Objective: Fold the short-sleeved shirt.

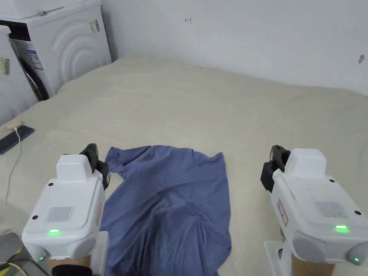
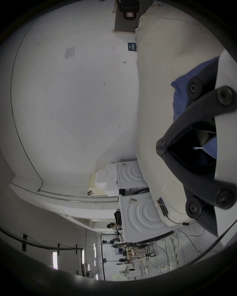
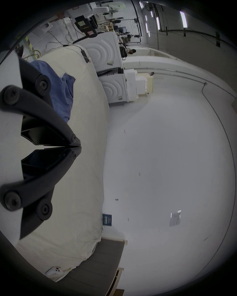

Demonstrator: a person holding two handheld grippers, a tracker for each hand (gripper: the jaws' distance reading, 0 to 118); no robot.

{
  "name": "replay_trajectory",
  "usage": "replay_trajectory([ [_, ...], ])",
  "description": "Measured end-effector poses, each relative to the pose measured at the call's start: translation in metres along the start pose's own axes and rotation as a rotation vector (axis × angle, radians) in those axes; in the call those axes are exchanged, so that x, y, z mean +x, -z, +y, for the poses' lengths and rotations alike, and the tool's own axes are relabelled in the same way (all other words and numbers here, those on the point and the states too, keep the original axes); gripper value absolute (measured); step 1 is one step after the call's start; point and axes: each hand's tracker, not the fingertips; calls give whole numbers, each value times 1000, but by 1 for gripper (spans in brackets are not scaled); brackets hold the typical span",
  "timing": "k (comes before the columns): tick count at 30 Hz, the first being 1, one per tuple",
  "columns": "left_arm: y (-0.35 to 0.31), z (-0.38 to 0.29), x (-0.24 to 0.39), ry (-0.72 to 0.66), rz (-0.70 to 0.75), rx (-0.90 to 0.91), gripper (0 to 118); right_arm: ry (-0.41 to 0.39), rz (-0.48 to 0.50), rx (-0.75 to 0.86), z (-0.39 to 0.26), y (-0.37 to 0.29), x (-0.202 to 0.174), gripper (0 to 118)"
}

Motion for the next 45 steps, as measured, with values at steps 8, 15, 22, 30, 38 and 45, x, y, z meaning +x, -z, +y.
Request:
replay_trajectory([
  [8, -4, -8, -21, 6, 35, -30, 0, -6, 59, -12, -2, 7, -22, 0],
  [15, 19, -8, -10, -26, -87, -144, 0, -13, 50, -16, -2, 6, -16, 0],
  [22, 71, -22, 24, -101, -238, -424, 7, -17, 7, -28, -6, 7, 4, 0],
  [30, 126, -76, 88, 64, -278, -769, 111, -17, -50, -64, -16, 13, 29, 0],
  [38, 165, -131, 110, 122, -264, -923, 111, -12, -96, -110, -31, 18, 52, 0],
  [45, 175, -145, 116, 73, -296, -1017, 75, -3, -125, -144, -41, 17, 66, 0],
])
